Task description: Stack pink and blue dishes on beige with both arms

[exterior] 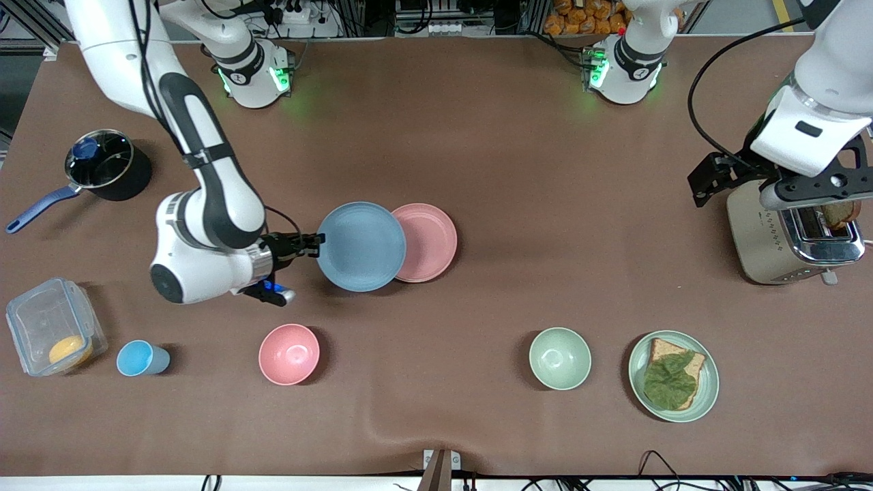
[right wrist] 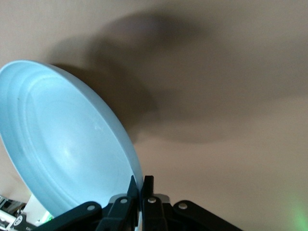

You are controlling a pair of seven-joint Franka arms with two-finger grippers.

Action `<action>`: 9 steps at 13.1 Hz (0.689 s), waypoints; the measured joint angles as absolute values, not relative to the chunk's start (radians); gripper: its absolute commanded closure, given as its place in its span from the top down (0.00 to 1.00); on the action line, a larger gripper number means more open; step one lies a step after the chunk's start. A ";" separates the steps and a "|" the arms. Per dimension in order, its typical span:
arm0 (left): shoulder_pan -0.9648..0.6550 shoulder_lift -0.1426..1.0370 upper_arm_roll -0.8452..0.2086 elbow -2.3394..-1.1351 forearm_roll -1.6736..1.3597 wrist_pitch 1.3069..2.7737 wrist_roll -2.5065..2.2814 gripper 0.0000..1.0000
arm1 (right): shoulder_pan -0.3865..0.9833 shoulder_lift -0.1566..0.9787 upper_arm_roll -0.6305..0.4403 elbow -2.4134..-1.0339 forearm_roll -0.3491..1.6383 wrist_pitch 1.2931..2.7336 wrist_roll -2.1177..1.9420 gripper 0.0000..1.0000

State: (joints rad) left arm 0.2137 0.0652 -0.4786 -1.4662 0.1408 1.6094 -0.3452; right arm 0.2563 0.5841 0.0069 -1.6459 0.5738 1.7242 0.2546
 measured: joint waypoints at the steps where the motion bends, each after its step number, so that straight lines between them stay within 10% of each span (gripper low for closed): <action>1: 0.214 0.056 -0.478 -1.465 0.137 1.599 -0.345 1.00 | 0.281 0.601 0.007 -1.646 0.590 1.734 0.259 0.00; 9: 0.058 0.023 -0.263 -1.464 0.063 1.587 -0.304 1.00 | 0.408 0.681 0.007 -1.642 0.652 1.827 0.263 0.06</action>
State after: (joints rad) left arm 0.0576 0.0227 -0.2628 -1.4644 0.0625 1.5870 -0.3038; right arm 0.4076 0.6813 0.0068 -1.6421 0.6519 1.8267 0.2634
